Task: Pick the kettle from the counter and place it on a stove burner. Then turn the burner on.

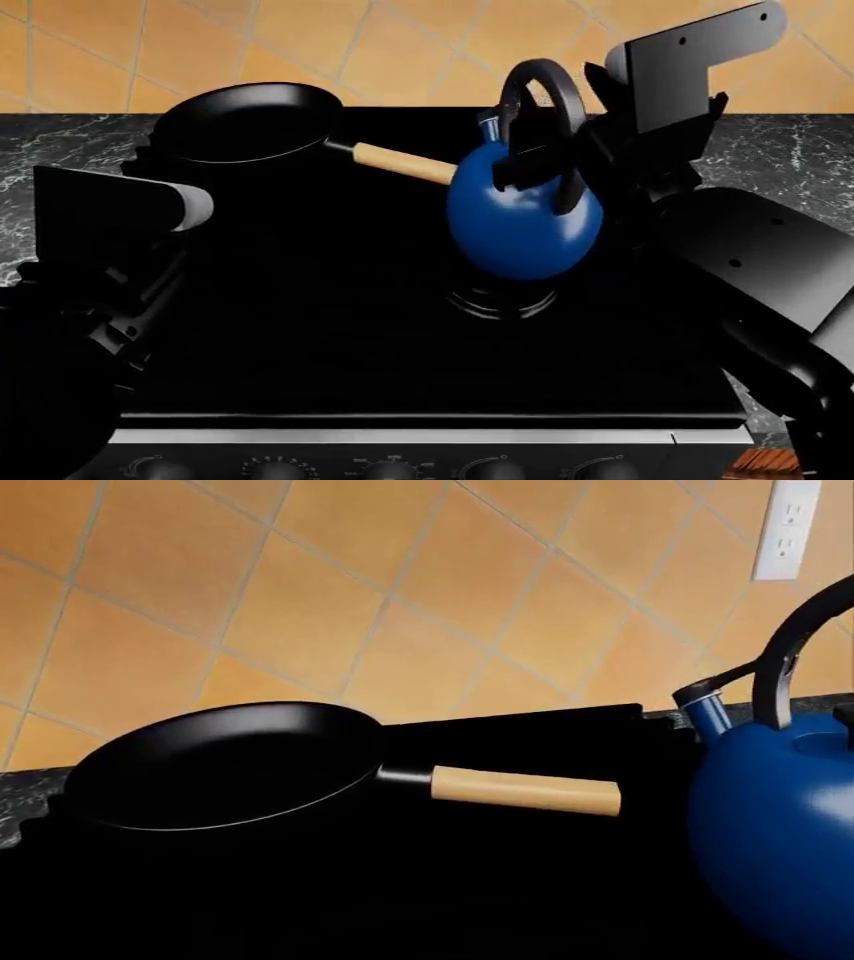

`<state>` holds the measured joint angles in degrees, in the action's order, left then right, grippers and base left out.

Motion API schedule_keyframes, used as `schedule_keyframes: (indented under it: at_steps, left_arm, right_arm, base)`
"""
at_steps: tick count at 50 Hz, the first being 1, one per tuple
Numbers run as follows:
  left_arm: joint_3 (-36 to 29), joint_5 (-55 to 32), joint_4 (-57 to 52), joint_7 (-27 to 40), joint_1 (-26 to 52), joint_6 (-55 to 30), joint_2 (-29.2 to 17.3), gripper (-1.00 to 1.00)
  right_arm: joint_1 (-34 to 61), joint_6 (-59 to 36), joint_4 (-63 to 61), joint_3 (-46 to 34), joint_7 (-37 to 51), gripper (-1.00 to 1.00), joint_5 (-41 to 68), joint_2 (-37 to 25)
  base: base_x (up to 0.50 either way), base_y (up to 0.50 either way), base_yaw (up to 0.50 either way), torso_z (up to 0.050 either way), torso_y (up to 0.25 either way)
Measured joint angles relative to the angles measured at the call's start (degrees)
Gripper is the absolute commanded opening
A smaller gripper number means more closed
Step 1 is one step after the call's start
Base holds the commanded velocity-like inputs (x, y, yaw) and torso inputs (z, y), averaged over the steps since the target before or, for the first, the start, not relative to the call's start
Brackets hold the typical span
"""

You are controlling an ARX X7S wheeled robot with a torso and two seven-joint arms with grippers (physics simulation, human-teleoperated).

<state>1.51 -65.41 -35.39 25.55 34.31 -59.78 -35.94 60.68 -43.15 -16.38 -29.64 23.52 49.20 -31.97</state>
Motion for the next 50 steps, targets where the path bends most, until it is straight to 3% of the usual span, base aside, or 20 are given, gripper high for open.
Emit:
schedule_keyframes:
  at_steps: [20,50]
  left_arm:
    - [-0.33,-0.37,-0.02,0.26,0.2,0.24,-0.2,1.0]
    - [0.3,-2.1,-1.02,1.31,0.16,0.45,-0.91,1.0]
  right_arm:
    - [0.53,-1.12,-1.57,0.72,0.53,1.0,1.72,-0.41]
    - [0.82,-6.27,-12.52,7.71,9.68,1.0,12.24,-3.4]
  base:
    - [0.0,0.0,0.0,0.0,0.0]
    - [0.0,0.0,0.0,0.0,0.0]
